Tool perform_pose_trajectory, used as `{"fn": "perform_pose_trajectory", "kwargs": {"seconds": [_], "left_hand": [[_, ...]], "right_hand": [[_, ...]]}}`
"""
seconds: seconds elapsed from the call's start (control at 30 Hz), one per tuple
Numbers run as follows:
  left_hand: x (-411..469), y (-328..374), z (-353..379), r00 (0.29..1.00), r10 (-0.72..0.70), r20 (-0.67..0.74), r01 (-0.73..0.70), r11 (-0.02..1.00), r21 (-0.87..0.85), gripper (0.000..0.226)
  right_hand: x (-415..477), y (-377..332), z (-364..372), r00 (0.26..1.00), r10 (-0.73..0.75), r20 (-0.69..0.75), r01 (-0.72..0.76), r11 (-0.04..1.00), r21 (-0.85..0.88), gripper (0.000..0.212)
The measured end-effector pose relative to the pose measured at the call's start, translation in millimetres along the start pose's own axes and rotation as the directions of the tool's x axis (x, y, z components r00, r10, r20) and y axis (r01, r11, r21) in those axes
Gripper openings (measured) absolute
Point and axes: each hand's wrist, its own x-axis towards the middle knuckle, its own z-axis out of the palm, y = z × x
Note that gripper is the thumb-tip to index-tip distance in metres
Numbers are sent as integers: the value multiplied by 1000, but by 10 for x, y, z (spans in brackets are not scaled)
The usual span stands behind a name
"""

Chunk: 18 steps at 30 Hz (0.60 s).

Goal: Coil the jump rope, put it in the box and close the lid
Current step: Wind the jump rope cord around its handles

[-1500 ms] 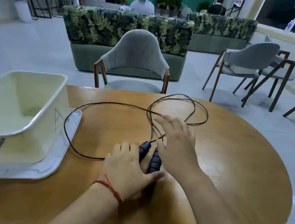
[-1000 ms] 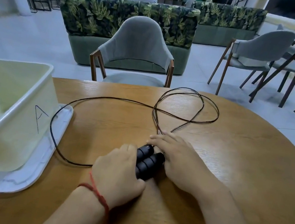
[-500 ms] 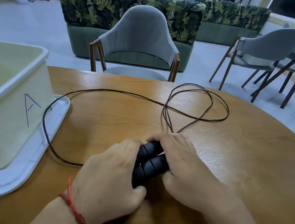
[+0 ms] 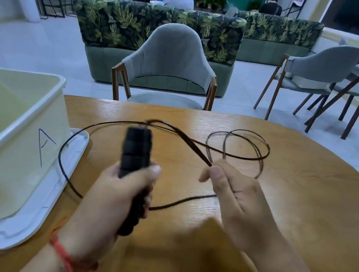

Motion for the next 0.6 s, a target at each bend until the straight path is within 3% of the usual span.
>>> {"fn": "perform_pose_trajectory", "kwargs": {"seconds": [0.07,0.23,0.4,0.5,0.6], "left_hand": [[10,59,-29,999,-38,19,42,951,-306,33],[-21,95,54,997,-37,66,68,836,-544,37],[12,61,63,999,-39,37,53,810,-584,33],[54,40,7,1000,-17,21,26,846,-533,29],[117,51,-103,994,14,-106,-55,918,-393,21]], "right_hand": [[12,-2,1,999,25,-22,-25,1000,7,44],[-47,-117,205,977,-42,208,83,977,-194,42],[-106,-208,346,936,-66,347,165,950,-264,25],[-73,-180,287,933,-6,361,99,965,-241,38],[-12,-99,123,938,73,339,20,965,-263,51]]}}
